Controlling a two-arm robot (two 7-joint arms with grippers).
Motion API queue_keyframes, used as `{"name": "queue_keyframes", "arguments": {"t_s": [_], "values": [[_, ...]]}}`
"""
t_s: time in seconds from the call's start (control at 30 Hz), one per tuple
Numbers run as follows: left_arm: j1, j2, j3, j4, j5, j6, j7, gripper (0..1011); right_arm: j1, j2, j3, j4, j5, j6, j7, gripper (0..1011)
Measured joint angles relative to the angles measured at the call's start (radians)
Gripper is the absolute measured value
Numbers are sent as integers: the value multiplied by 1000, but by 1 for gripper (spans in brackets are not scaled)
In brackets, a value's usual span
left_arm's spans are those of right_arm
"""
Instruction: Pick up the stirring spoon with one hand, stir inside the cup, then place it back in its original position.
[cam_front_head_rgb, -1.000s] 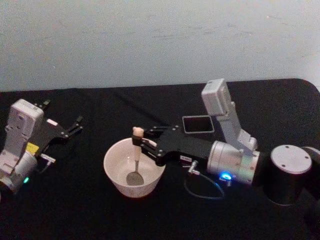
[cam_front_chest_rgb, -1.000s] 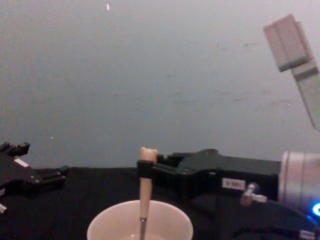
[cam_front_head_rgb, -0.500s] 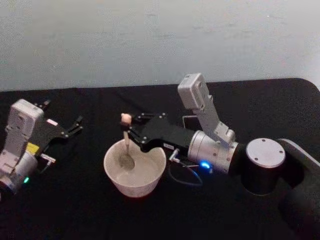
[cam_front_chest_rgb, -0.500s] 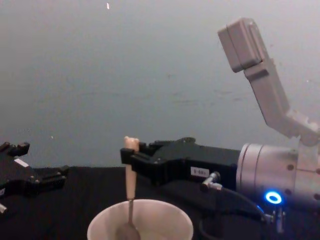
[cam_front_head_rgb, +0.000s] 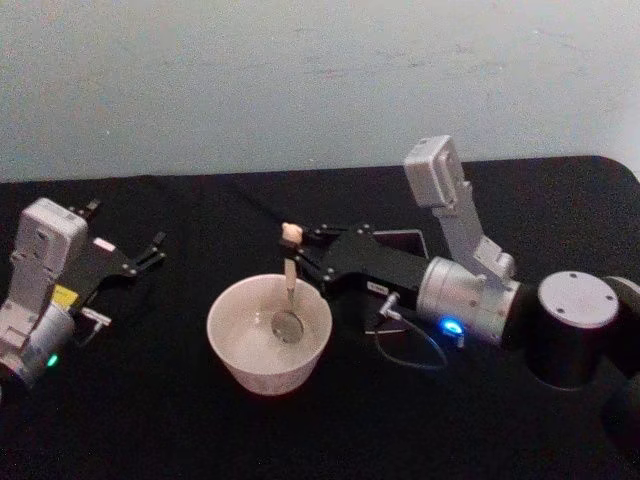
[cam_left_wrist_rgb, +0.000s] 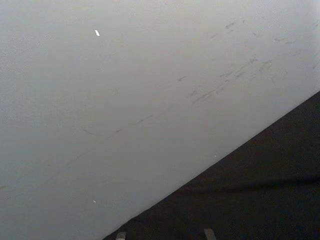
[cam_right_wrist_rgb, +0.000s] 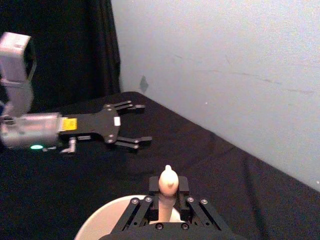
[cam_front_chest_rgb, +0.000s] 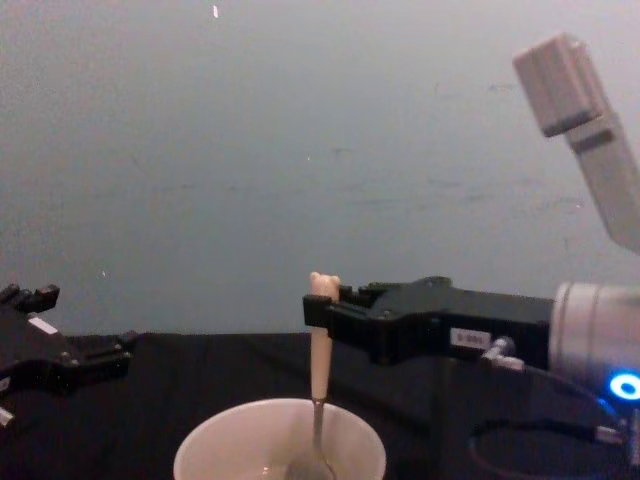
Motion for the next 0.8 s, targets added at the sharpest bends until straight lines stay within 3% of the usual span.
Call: {"name": "queue_keyframes", "arguments": {"t_s": [0.17,0.3,0.6,0.8], "values": [[0,0,0,0,0,0,0,1001,-36,41,11,-61,41,23,23,212],[0,0,0,0,0,0,0,1001,-46,51,12,-83,61,27,23,212],[0,0,0,0,0,0,0,1001,-41,46,22,-91,103,33,1,212],[0,0,0,0,0,0,0,1001,-32,39,51,-92,151,44,-25,212]]}}
